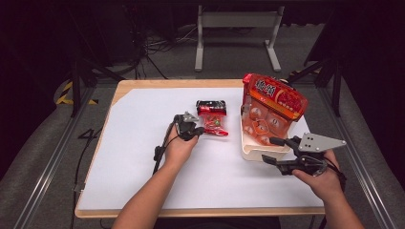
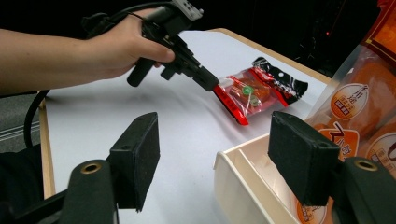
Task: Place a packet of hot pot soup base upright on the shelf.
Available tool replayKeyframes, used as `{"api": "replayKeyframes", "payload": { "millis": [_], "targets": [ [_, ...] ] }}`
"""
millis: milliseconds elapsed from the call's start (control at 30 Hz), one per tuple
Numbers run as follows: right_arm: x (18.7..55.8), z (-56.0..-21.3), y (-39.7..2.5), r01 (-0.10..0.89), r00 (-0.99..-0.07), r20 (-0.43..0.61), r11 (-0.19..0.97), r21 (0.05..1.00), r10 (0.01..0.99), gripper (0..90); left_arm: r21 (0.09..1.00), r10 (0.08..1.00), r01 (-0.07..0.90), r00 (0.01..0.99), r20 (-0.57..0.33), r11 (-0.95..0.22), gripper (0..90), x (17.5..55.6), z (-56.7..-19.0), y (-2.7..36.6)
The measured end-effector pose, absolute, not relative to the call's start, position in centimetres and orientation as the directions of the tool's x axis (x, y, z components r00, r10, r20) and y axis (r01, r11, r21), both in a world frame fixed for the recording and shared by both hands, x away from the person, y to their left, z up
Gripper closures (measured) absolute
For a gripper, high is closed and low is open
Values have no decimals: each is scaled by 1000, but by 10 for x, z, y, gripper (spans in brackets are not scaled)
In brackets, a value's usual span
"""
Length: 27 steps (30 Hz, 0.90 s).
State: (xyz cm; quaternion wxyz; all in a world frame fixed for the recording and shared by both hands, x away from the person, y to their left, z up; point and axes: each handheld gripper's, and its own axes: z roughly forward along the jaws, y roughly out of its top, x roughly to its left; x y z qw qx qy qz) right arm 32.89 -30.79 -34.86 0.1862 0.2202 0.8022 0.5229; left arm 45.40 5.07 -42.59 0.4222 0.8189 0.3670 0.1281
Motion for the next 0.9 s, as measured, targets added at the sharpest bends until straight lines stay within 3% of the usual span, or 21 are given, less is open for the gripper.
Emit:
{"api": "replayKeyframes", "payload": {
  "millis": [500, 900],
  "targets": [
    [333, -348, -297, 203, -827, -23, 337, 919, 562, 377, 860, 626, 341, 779, -31, -381, 900, 377, -391, 87],
    [336, -354, -282, 234, -837, 15, 333, 913, 547, 388, 816, 608, 411, 788, -95, -407, 900, 339, -401, 104]
  ]
}}
